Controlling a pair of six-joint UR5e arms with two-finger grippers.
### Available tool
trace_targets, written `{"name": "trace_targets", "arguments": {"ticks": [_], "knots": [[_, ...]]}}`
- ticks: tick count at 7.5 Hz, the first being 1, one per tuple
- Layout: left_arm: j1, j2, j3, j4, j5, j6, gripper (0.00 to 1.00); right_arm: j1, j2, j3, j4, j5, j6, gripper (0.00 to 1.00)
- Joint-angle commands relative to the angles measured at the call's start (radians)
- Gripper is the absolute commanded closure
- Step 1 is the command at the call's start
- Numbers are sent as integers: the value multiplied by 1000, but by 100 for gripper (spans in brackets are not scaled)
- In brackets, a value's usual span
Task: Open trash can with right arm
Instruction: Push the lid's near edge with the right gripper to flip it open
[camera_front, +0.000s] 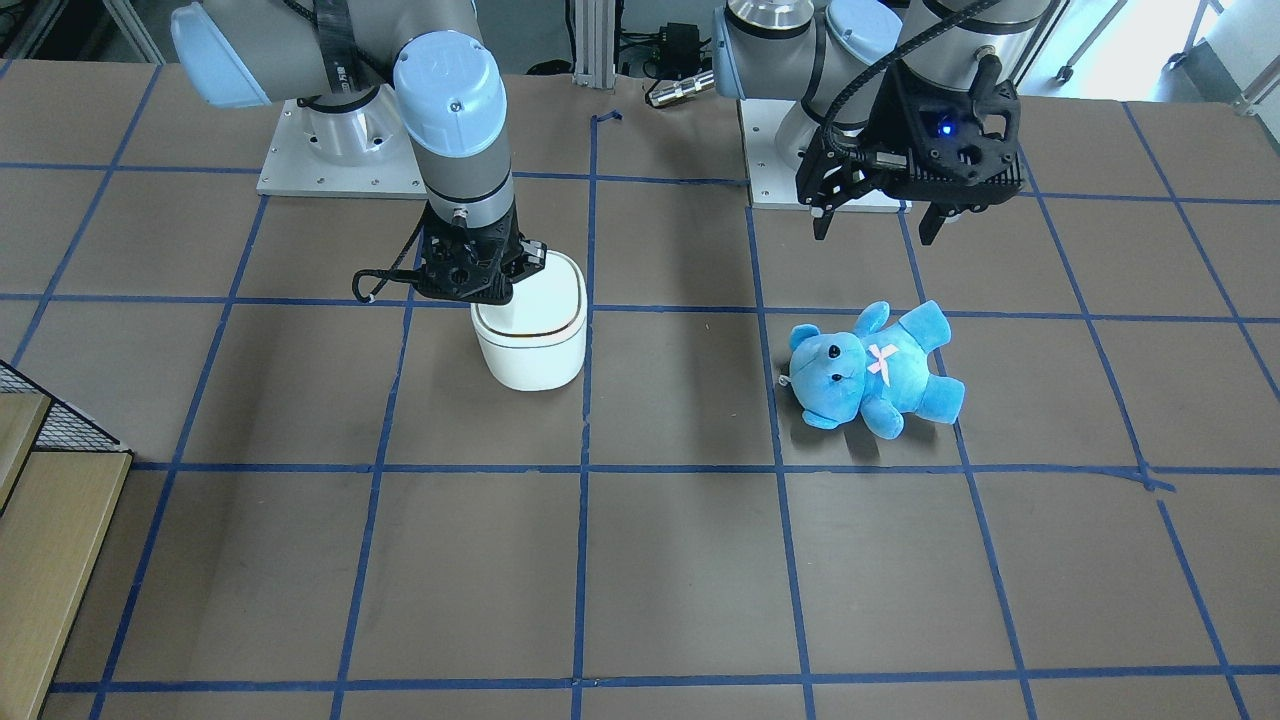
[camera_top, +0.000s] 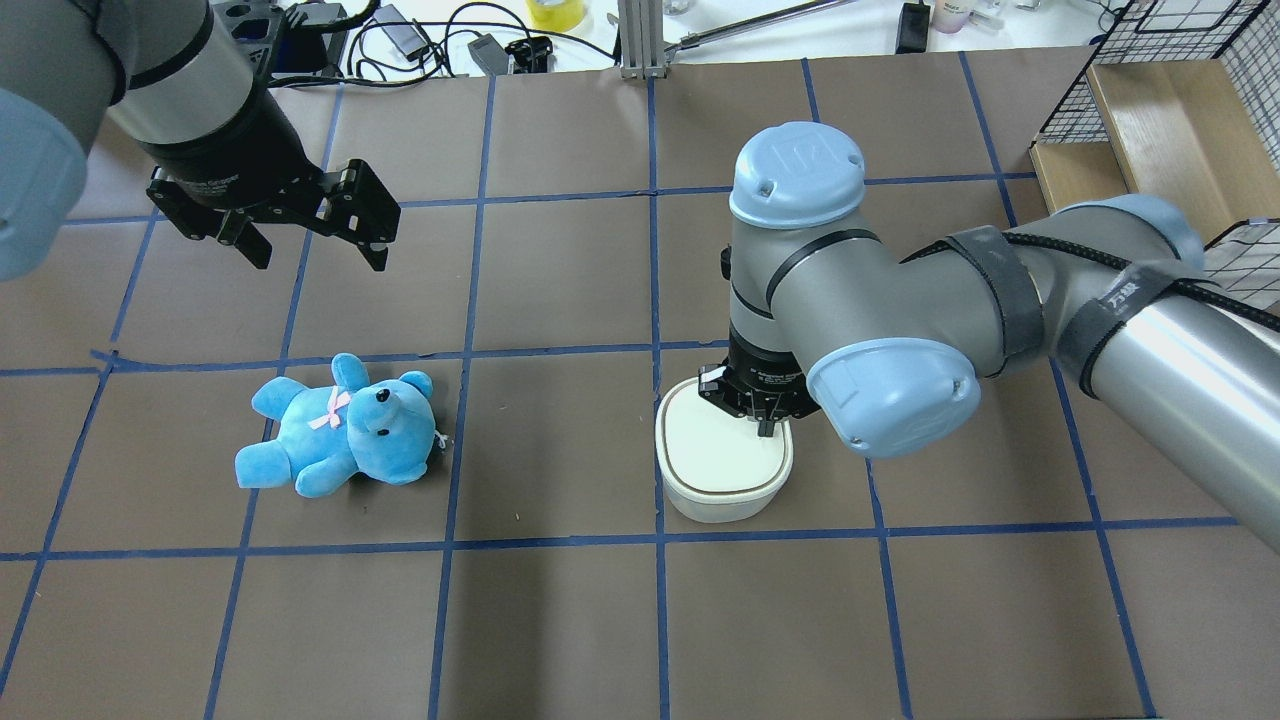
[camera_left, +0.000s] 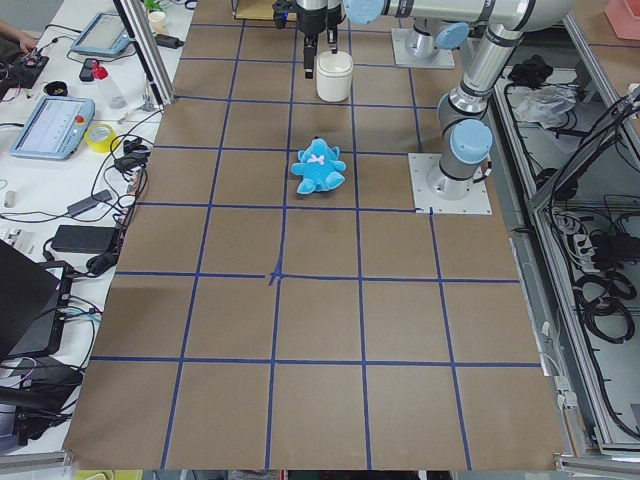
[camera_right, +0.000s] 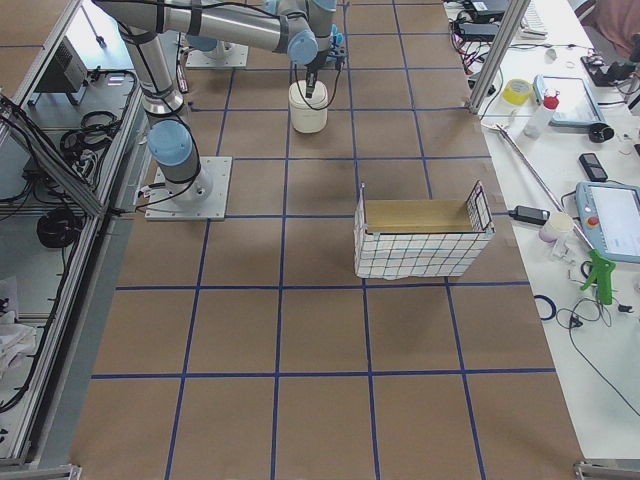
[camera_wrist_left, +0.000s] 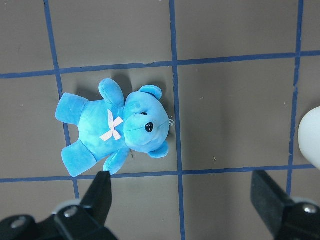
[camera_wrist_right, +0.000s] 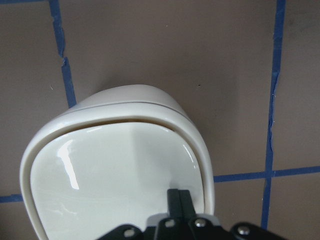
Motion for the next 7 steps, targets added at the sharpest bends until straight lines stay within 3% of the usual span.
{"name": "trace_targets", "arguments": {"ticks": [1, 3, 4, 5, 7], "knots": [[0, 0, 0, 0, 0, 1, 0, 2, 14, 6, -3, 1, -1, 100], [0, 0, 0, 0, 0, 1, 0, 2, -4, -16, 0, 1, 8, 100], [0, 0, 0, 0, 0, 1, 0, 2, -70, -58, 26, -5, 8, 25], [0, 0, 0, 0, 0, 1, 0, -8, -114, -117, 107, -8, 7, 0], [0, 0, 0, 0, 0, 1, 0, -37, -106, -326, 291, -63, -44, 0]]}}
